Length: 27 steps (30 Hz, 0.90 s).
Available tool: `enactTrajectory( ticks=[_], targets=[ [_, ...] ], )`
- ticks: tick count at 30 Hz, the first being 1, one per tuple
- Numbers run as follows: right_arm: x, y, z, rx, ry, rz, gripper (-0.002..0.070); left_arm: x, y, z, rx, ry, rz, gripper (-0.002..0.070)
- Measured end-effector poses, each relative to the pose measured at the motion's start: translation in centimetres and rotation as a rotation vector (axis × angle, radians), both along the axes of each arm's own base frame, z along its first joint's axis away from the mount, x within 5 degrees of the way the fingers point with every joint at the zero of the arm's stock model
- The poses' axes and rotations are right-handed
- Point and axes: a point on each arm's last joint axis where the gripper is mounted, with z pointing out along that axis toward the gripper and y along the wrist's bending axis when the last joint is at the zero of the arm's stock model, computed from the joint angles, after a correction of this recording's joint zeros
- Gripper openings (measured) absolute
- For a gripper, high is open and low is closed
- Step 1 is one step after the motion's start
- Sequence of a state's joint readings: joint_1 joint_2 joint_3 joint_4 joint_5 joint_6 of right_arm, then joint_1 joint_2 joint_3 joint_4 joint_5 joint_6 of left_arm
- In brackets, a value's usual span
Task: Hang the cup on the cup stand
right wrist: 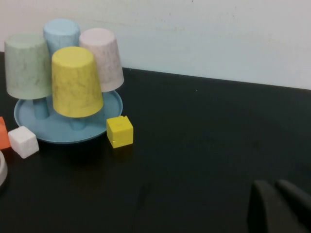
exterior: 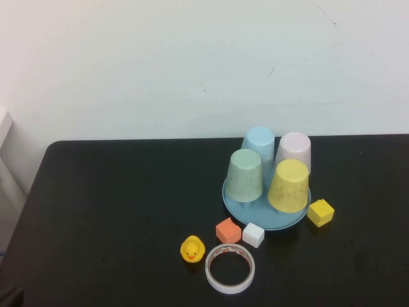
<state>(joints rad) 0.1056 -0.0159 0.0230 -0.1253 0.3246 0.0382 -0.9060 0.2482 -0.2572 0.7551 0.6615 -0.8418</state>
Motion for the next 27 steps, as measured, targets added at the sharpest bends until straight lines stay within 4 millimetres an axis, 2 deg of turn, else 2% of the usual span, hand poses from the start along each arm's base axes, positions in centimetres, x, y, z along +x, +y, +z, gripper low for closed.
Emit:
enactTrajectory(
  ticks=[18, 23, 27],
  targets=[
    [0.0, 0.0, 0.0, 0.000, 0.000, 0.000, -0.0001, 0.0, 0.0, -0.1, 0.000, 0.004, 0.000, -0.0001],
    [0.0, 0.0, 0.0, 0.002, 0.000, -0.001, -0.0001, -0.4, -0.3, -1.5, -0.057, 0.108, 0.010, -0.0001],
    [0.0, 0.0, 0.0, 0.000, 0.000, -0.001, -0.0001, -0.4, -0.5, -1.3, -0.076, -0.003, 0.000, -0.0001]
  ],
)
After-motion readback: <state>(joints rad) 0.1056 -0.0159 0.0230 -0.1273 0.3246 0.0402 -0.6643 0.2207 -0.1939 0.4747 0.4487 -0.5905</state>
